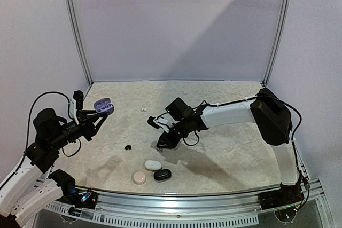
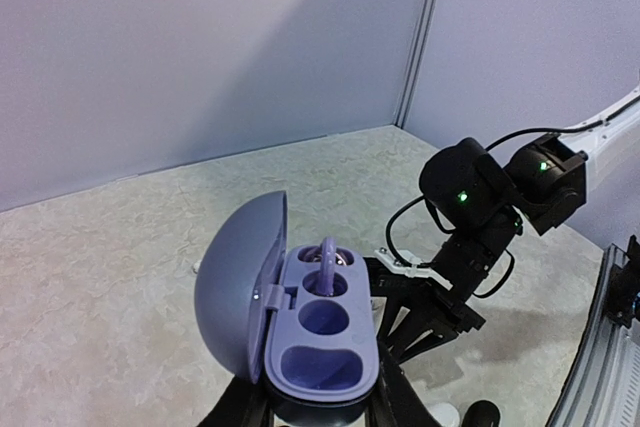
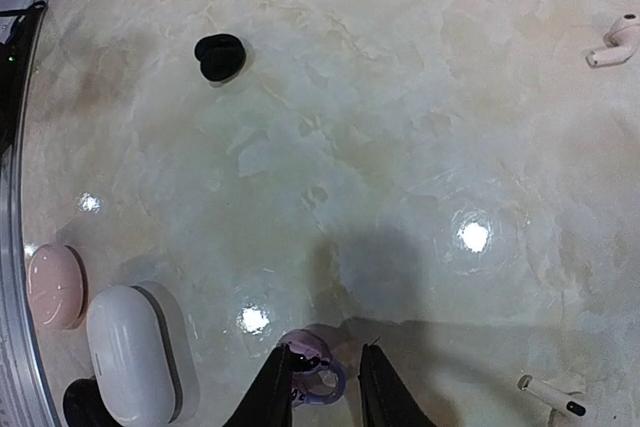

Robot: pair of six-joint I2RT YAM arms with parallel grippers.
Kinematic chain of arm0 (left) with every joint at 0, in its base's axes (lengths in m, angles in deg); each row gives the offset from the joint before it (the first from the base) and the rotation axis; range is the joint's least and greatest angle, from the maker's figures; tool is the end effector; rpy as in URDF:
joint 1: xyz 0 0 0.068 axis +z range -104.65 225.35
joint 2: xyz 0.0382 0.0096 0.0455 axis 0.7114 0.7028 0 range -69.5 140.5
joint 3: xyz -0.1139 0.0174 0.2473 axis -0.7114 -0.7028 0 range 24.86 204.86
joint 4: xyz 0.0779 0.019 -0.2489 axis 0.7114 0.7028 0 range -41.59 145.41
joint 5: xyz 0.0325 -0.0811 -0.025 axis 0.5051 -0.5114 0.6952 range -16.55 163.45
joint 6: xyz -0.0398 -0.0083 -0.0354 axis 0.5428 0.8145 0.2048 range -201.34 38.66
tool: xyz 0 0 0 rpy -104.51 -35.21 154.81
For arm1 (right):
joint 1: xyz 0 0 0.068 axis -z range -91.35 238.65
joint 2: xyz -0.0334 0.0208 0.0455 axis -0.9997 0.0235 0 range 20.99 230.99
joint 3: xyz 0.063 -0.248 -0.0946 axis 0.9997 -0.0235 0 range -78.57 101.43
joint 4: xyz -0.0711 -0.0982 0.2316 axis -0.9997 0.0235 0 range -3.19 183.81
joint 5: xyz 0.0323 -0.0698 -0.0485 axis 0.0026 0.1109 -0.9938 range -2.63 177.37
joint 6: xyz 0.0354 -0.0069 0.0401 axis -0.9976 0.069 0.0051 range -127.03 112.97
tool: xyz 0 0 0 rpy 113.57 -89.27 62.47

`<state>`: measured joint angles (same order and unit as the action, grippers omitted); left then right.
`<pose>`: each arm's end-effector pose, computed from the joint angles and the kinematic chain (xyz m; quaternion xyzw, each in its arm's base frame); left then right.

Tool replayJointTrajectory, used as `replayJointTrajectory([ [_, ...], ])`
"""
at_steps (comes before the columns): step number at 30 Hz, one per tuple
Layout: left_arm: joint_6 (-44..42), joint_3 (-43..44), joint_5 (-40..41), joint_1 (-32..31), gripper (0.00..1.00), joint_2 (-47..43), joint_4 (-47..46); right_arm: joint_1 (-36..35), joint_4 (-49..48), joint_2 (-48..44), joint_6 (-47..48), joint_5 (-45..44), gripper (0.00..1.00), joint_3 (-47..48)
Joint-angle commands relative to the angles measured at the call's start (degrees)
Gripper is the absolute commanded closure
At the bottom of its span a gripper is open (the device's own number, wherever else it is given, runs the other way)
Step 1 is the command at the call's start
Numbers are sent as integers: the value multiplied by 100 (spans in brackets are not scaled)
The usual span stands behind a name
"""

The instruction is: Insert the wireless bluetooth earbuds into the charging case

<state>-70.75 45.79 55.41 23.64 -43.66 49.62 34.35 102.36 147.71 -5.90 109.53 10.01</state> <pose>0.1250 -0.0616 0.2560 0.1755 0.7211 -0.2957 0.6015 0.2640 0.3902 0.1348 -0.4867 0.7976 0.3002 0.1917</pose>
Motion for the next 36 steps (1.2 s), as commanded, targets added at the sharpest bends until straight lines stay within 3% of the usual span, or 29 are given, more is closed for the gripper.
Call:
replayJointTrajectory([
  [1, 23, -71, -73, 70, 100, 9, -25, 98, -121, -83, -318, -25, 76, -133],
  [16, 30, -80, -85, 70, 100, 8, -22, 84, -408, -70, -423, 383, 73, -402],
  [25, 24, -89, -85, 71, 100, -16, -23, -16, -325, 43, -438, 685, 77, -253],
  [29, 22, -91, -86, 71, 100, -18, -25, -35, -265, 102, -438, 726, 83, -227],
  [36, 22, -98, -98, 65, 100, -18, -23, -66, -252, 108, -458, 791, 81, -183],
])
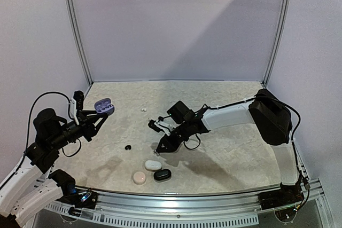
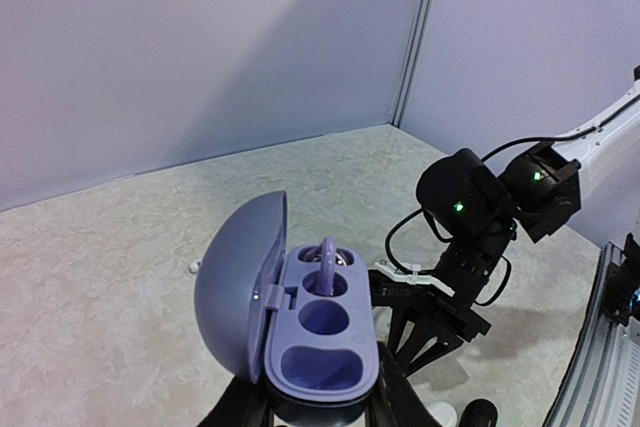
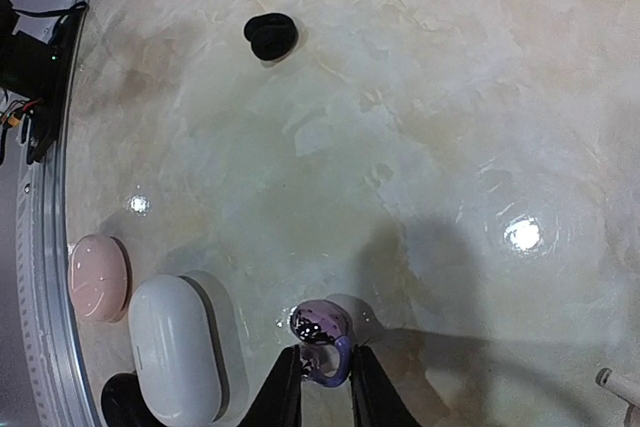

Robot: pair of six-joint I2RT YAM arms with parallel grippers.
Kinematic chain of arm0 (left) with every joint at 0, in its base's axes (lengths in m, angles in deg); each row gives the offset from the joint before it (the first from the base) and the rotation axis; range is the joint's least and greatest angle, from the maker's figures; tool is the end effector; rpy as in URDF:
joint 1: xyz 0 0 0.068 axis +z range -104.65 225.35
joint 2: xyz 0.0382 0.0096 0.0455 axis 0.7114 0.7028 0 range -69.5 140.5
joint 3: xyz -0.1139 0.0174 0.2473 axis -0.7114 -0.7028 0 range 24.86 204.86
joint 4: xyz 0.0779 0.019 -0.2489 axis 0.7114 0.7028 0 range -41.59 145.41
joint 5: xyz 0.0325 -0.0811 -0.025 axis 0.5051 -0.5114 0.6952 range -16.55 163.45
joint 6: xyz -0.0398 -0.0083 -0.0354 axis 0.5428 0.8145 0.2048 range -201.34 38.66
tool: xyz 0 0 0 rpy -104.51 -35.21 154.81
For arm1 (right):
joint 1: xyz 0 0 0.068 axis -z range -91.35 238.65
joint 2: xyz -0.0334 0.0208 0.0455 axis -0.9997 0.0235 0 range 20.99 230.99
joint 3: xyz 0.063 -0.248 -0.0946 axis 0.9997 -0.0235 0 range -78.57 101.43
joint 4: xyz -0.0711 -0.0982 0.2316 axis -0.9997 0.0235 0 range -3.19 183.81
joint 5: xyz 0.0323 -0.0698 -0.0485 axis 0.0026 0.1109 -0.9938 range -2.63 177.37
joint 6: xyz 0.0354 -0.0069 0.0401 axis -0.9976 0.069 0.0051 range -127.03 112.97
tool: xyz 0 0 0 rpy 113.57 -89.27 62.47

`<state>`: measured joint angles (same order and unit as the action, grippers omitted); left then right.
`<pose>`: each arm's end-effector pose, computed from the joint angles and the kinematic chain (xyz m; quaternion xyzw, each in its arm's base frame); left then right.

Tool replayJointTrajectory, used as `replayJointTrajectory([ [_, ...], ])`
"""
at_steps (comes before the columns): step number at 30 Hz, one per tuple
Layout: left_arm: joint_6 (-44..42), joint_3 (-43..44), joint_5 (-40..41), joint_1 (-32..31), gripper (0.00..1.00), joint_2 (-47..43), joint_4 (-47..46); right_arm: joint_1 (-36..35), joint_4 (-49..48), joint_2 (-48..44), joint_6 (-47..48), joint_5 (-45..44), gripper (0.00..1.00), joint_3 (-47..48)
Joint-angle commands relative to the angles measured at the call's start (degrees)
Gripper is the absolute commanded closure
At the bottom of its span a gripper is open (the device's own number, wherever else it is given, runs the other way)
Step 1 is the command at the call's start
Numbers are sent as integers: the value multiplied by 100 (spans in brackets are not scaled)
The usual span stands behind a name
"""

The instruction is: Insert the wireless bluetooth earbuds into the charging case

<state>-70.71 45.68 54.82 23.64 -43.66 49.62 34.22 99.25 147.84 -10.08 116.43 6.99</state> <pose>0.1248 -0.0619 0.2553 0.1785 0.7208 -0.2993 0.5991 0.2560 0.3875 0.1235 -0.4692 0.7951 0.3539 0.1495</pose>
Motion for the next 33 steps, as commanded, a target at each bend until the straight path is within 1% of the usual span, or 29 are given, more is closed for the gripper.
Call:
replayJointTrajectory([
  [1, 18, -87, -39, 68, 100, -25, -24, -62, 64, 97, -43, 100, 81, 125],
  [15, 9, -88, -53, 68, 100, -43, -24, -106, 141, 239, -92, 87, 83, 237],
  [17, 10, -91, -51, 65, 100, -41, -25, -115, 149, 244, -91, 91, 86, 248],
  [21, 9, -94, -59, 71, 100, -42, -24, -113, 165, 236, -77, 145, 95, 287],
  [24, 10, -96, -56, 70, 100, -36, -24, -120, 256, 176, -35, 166, 99, 389],
  [30, -19, -100, -157, 71, 100, -11, -24, -97, 469, -247, 235, -40, 100, 679],
  [33, -50, -89, -207, 71, 100, 21, -24, -97, 701, -474, 618, -227, 100, 912],
])
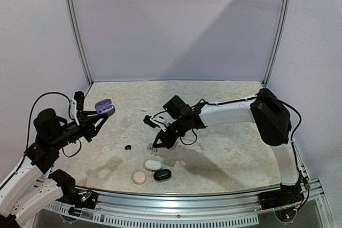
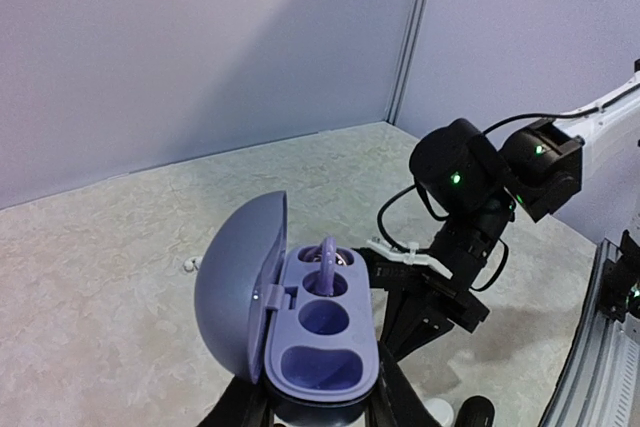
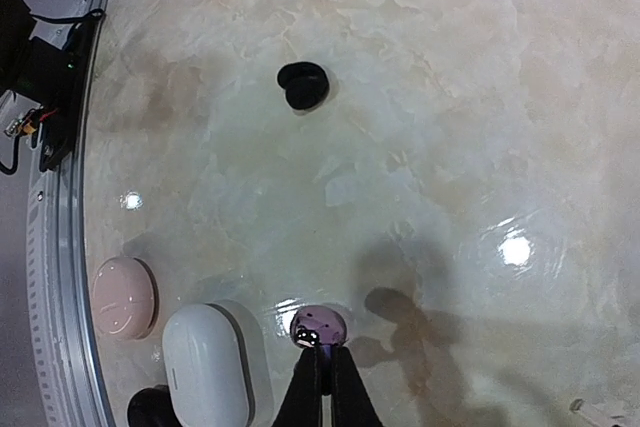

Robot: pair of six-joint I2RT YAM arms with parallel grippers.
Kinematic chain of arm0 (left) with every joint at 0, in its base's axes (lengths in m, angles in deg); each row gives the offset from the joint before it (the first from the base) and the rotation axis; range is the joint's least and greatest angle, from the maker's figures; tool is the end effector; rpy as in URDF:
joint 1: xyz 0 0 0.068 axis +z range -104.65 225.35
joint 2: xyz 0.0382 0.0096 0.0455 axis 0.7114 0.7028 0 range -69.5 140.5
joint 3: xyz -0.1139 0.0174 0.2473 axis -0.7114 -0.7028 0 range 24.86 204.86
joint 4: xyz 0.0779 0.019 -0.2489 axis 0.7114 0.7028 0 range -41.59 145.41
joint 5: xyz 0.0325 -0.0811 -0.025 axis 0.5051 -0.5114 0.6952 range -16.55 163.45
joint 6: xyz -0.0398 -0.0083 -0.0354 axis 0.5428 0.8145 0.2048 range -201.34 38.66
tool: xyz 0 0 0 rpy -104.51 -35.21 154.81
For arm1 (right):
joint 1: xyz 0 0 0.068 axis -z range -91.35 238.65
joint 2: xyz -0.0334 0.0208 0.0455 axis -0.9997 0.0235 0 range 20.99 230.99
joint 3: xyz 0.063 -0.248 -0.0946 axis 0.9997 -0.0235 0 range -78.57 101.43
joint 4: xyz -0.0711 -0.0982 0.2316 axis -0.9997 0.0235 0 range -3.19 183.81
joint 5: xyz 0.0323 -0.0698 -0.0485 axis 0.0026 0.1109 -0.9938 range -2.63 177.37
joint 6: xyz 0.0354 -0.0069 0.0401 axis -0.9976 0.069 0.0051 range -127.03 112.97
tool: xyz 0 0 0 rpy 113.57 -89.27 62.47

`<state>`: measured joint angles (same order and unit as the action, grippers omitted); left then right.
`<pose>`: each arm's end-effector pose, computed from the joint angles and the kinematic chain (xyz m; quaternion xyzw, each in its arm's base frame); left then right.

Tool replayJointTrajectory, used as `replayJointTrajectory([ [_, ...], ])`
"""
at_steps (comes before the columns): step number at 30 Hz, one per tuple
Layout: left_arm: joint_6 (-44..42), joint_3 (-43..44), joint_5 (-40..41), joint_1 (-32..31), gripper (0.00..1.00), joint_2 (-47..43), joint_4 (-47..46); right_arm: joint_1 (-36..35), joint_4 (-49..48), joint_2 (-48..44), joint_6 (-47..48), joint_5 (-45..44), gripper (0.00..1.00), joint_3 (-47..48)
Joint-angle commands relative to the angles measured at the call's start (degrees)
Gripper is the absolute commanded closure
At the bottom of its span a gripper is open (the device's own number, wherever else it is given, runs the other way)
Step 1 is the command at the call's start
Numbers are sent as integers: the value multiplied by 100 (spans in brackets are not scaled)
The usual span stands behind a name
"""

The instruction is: Insert the wireless bluetooth earbuds into the charging case

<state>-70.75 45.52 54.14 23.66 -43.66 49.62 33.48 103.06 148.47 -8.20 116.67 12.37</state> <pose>0.1246 -0.0622 0.2543 0.1824 0.7206 -0.3028 0.5964 0.2580 0.4012 0.1417 -0.4882 0.7803 0.3570 0.1589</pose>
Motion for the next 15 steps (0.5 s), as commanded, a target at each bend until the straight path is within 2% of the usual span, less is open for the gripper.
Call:
replayJointTrajectory([
  [1, -56, -66, -175, 65, 100, 44, -25, -26, 364, -656, 537, -296, 100, 438],
  [8, -200, -19, -591, 64, 100, 167, -22, -49, 926, -1272, 1160, -678, 100, 1133],
  [11, -714, 107, -898, 22, 100, 266, 51, -161, 1155, -1447, 1431, -912, 100, 1576],
  [15, -1420, 288, -855, -96, 100, 437, 365, -427, 1469, -1538, 1880, -1194, 100, 2238],
])
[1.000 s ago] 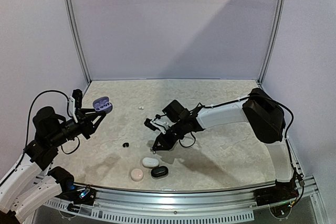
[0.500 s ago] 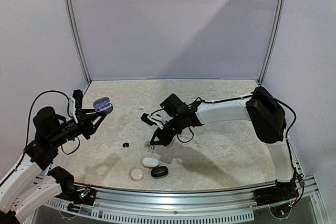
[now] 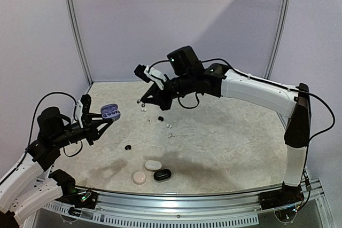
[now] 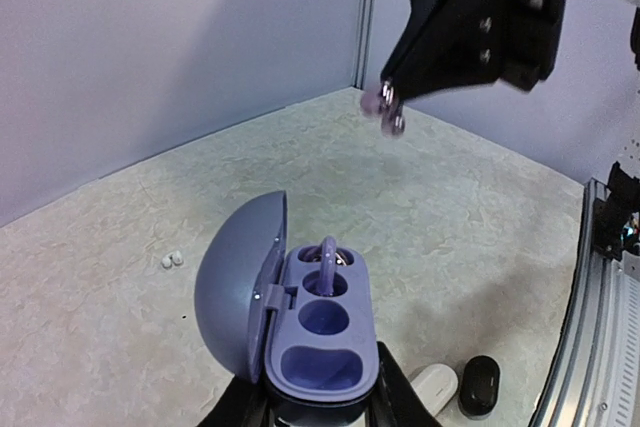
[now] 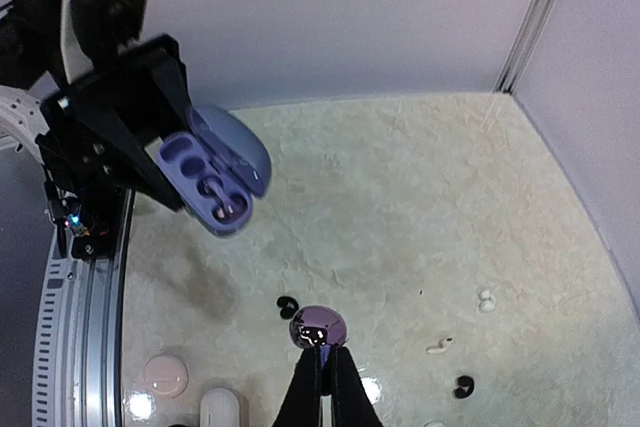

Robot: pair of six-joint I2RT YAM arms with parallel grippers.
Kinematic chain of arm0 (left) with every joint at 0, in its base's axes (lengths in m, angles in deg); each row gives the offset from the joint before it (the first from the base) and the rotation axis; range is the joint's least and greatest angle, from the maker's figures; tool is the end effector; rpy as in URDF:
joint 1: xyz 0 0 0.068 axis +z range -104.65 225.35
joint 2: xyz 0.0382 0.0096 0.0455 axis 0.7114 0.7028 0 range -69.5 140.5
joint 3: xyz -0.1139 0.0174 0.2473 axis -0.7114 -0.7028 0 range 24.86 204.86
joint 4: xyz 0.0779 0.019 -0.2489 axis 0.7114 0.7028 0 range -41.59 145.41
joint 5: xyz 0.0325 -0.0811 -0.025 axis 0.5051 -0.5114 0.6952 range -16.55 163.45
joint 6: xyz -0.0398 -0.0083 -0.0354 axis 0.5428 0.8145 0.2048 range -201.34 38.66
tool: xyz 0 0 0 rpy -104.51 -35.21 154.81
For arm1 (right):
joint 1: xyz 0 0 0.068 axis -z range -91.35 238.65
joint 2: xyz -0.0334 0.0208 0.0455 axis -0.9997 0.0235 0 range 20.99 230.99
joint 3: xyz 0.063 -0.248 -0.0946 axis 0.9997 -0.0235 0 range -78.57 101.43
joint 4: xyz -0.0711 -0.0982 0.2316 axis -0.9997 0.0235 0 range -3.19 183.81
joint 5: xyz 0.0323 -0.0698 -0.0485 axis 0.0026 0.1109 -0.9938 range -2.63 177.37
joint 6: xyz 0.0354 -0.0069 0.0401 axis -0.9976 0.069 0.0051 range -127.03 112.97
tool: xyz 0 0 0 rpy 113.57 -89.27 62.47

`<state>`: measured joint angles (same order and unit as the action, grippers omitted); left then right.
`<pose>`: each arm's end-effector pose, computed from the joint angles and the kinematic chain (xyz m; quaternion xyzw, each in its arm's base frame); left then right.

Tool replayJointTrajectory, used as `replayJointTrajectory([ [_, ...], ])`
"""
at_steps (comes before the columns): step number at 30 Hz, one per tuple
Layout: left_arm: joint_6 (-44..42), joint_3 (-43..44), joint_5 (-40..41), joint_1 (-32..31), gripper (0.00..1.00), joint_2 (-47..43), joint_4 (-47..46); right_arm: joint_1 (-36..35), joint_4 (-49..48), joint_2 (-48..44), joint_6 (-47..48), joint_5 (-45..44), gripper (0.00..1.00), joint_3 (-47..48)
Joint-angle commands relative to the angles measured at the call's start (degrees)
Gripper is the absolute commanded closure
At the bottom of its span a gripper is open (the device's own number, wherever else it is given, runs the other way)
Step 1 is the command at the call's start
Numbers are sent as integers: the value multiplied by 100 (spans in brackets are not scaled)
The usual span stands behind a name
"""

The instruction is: Insert the wireless bluetooth earbuds into the charging case

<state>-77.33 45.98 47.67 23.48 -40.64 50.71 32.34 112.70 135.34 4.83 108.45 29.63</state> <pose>0.1280 -0.0681 0.2490 0.2576 0.7157 -0.3069 0.5721 0.2500 0.3978 0.3306 -0.5554 0.6626 0.3283 0.3804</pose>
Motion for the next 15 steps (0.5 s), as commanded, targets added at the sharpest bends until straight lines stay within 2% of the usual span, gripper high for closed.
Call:
replayJointTrajectory([
  [1, -870, 258, -256, -106, 100, 155, 272, -384, 561, -221, 633, -395, 100, 656],
  [12, -1379, 358, -744, -350, 100, 190, 520, -1266, 780, 165, 1404, -153, 100, 1832],
  [15, -1448, 386, -791, -379, 100, 181, 538, -1428, 1008, 368, 1706, -368, 100, 1998],
])
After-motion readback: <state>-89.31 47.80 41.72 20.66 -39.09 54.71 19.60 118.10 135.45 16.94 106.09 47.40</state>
